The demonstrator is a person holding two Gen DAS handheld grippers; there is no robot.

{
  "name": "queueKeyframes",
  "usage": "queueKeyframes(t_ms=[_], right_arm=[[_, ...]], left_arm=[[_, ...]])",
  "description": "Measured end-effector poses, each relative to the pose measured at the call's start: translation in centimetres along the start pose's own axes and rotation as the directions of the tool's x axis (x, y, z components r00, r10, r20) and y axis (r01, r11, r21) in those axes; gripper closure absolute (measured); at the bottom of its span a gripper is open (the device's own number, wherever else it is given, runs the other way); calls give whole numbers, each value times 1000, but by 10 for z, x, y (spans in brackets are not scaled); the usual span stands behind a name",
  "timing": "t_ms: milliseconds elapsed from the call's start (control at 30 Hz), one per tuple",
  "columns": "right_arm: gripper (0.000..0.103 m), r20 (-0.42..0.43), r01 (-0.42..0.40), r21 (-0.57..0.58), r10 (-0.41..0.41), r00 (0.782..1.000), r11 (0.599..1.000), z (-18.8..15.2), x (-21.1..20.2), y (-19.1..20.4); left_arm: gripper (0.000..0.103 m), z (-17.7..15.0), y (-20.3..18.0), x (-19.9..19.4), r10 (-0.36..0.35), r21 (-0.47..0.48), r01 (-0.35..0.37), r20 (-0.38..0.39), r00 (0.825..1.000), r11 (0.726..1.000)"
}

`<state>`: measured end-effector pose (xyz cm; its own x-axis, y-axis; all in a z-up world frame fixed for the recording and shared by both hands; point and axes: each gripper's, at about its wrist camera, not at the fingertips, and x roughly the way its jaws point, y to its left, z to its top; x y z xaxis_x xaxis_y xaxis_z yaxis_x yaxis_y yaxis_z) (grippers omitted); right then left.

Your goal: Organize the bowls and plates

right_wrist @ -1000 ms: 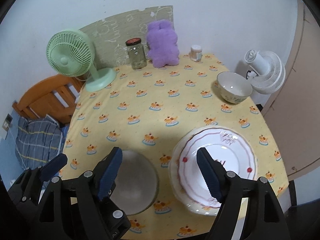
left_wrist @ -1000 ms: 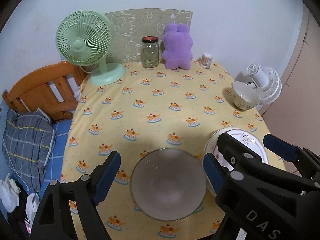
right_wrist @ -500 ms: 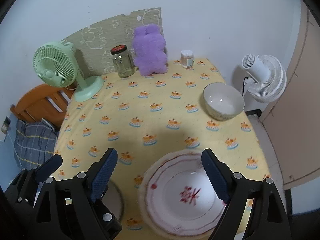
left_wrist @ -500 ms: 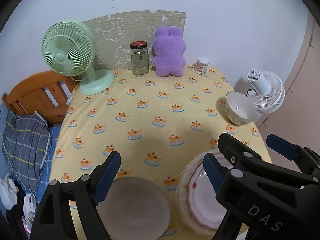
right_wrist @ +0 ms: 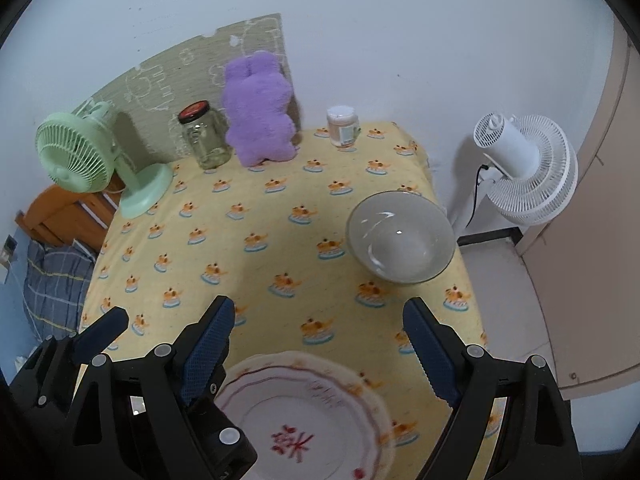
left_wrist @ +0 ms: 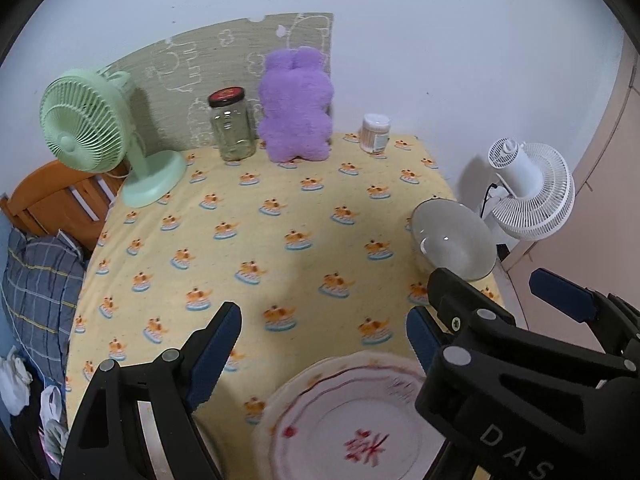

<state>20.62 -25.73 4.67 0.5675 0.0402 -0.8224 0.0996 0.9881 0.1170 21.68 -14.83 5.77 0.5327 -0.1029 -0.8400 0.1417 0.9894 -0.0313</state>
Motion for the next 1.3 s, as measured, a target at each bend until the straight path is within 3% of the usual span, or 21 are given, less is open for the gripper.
queueKeyframes(t_ms=[667, 833, 1067, 1133, 1300], right_arm=[[15, -4, -2, -58, 2, 1000, 998, 56, 75, -121], [16, -22, 8, -22, -8, 1000, 1000, 66, 101, -142], [42, -92, -28, -9, 27, 995, 1000, 71, 136, -155], [54, -106, -44, -11, 42, 993, 999, 71, 144, -154], [71, -156, -70, -8, 68, 985, 998, 74, 160, -152]], left_arm=[[18, 48, -109, 93, 54, -56, -55, -32, 998, 997], [28, 55, -123, 120, 84, -70, -88, -68, 994, 994], [46, 55, -124, 149, 117, -75, -126, -117, 986, 989], [65, 54, -123, 154, 112, -86, -124, -132, 985, 989], [65, 55, -122, 160, 119, -78, -130, -135, 984, 988]])
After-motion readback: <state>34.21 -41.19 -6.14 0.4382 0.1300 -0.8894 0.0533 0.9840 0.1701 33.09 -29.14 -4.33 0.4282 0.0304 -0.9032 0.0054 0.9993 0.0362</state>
